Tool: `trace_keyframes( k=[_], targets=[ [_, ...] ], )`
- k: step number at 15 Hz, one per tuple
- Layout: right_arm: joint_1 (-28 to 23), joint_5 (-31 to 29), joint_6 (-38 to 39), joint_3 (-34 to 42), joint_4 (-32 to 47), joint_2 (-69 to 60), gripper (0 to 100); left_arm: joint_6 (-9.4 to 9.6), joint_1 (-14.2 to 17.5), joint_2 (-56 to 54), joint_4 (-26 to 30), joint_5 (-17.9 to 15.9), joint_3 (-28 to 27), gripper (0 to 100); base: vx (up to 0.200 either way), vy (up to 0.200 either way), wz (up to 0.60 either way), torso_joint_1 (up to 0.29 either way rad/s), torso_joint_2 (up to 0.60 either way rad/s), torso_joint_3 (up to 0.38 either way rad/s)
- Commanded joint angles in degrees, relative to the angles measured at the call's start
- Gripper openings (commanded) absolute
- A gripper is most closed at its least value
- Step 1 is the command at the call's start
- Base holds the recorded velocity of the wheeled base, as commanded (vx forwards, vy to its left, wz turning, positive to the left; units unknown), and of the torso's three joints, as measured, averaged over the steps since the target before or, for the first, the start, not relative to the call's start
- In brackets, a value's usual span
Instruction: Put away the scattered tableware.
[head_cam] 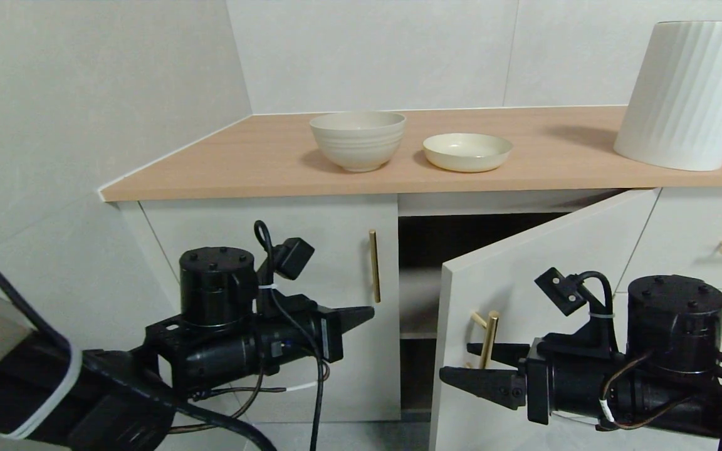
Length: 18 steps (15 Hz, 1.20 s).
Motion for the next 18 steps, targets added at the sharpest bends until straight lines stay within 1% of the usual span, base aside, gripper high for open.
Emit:
trace_keyframes(
  k=[1,4,7,12,14,17,18],
  targets=[
    [0.0,-0.1,0.0,0.3,-0.1,1.0,100,-0.08,-2.4,7.8,-4.4,-0.4,-2.1,0,0.0,0.0,0.0,0.0,0.0,0.0],
    [0.0,-0.1,-0.1,0.3,-0.1,1.2,100,-0.08,-5.7,14.9,-8.5,0.0,-7.7,0,0.0,0.0,0.0,0.0,0.0,0.0],
    [-0.1,-0.5,-0.3,0.3,-0.1,0.6,100,-0.08,-8.5,17.7,-11.2,-0.1,-10.3,0,0.0,0.0,0.0,0.0,0.0,0.0],
    [-1.5,-3.0,-0.4,2.0,-0.1,-3.7,100,-0.08,-9.6,17.7,-11.8,-0.4,-12.0,0,0.0,0.0,0.0,0.0,0.0,0.0],
    [-1.5,-6.7,-0.5,4.7,0.0,-7.4,100,-0.17,-9.8,17.7,-11.7,-0.5,-13.6,0,0.0,0.0,0.0,0.0,0.0,0.0],
    [-1.5,-10.1,-0.4,6.9,0.0,-8.5,100,-0.17,-10.6,17.5,-11.9,-0.4,-13.7,0,0.0,0.0,0.0,0.0,0.0,0.0],
    [-1.5,-12.5,-0.3,8.0,0.0,-8.8,100,-0.61,-11.3,17.3,-12.1,-0.4,-13.6,0,0.0,0.0,0.0,0.0,0.0,0.0]
  ],
)
